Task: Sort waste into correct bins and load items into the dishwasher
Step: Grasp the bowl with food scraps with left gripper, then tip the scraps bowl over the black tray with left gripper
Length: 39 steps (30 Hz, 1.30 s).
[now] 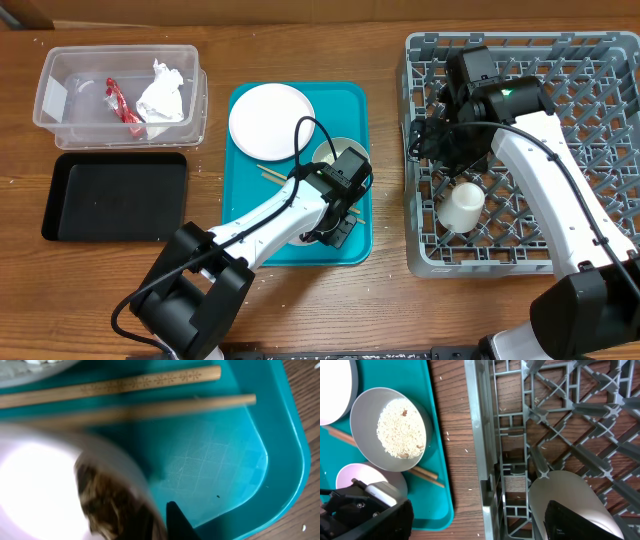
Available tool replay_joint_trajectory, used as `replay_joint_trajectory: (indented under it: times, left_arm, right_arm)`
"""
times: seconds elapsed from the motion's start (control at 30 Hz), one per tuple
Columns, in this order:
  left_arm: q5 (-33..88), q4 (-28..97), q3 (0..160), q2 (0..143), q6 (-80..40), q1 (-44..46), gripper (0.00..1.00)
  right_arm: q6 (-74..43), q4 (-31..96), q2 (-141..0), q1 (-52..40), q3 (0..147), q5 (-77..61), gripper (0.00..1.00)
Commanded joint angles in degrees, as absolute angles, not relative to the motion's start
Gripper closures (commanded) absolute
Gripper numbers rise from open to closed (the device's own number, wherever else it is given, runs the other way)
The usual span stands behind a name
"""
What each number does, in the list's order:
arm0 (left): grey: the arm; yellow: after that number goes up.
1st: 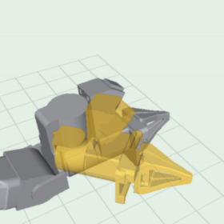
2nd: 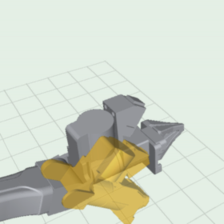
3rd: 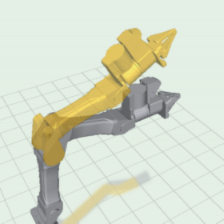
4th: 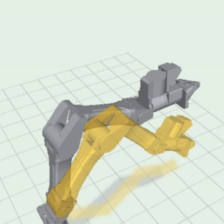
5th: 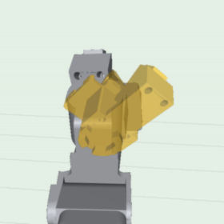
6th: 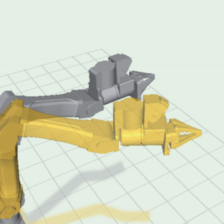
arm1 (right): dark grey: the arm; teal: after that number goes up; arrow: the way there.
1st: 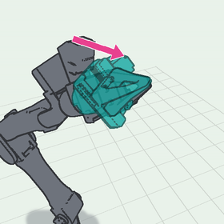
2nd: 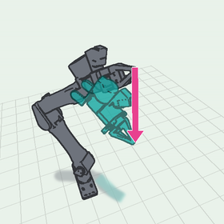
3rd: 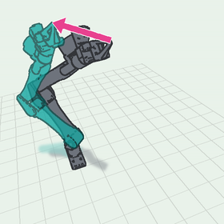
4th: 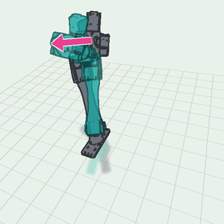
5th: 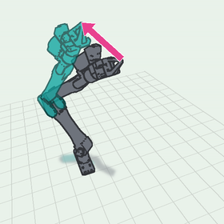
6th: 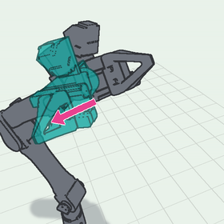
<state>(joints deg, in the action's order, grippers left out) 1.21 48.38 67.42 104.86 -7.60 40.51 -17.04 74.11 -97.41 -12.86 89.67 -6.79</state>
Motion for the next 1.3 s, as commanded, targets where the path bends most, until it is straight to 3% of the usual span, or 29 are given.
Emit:
replay_joint_trajectory:
  times: [0.0, 0.33, 0.57, 0.97, 1.27]
  left_arm:
    - [1.45, 49.98, 68.36, 105.21, -9.10, 40.38, 0.96]
    - [1.50, 72.82, 84.51, 104.20, -11.46, 34.13, 0.96]
    - [4.32, 79.00, 89.62, 96.18, -9.21, 18.39, 0.96]
    - [51.29, 79.15, 83.72, 97.10, 23.38, -27.79, 0.96]
    - [83.26, 79.46, 82.52, 111.68, 29.98, -44.21, 0.96]
  right_arm:
    - [-16.43, 73.89, -97.54, -12.71, 89.95, -6.04, 0.14]
    - [-16.43, 73.97, -97.51, -12.71, 89.95, -6.07, 0.14]
    - [-16.43, 74.22, -97.54, -12.71, 89.95, -6.07, 0.14]
    - [-16.45, 74.02, -97.54, -12.73, 89.95, -6.09, 0.14]
    - [-16.45, 74.06, -97.54, -12.73, 89.95, -6.09, 0.14]
